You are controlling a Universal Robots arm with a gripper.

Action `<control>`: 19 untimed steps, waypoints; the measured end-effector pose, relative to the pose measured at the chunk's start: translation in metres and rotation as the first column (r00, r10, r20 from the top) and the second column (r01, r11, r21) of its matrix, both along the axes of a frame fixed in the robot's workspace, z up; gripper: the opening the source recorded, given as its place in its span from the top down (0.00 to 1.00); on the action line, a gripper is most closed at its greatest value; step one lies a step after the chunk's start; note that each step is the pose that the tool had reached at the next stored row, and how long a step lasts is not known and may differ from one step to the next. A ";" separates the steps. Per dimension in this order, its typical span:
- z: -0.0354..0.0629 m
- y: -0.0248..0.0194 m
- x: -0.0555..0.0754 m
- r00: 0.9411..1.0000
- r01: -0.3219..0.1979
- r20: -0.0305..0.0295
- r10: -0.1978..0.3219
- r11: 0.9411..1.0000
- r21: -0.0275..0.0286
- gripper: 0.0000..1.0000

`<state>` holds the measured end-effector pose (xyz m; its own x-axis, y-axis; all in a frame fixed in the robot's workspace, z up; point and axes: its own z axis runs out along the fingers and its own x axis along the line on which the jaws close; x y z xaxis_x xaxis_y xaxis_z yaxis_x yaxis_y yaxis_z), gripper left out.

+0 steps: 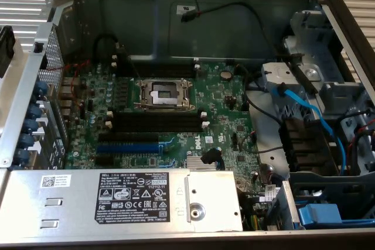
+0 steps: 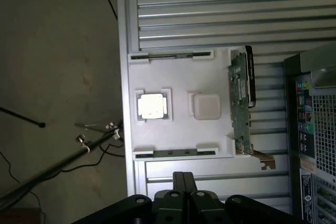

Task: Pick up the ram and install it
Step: 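Pick up the ram and move it above insertion slot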

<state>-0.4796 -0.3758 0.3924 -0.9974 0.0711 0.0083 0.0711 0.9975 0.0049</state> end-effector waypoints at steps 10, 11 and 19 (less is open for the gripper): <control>0.0000 0.0017 -0.002 0.998 -0.062 0.001 0.062 0.998 0.000 0.90; 0.0000 0.0018 -0.002 0.997 -0.080 0.001 0.080 0.997 0.000 0.90; 0.0000 0.0018 -0.002 0.974 -0.225 0.001 0.225 0.974 0.000 0.90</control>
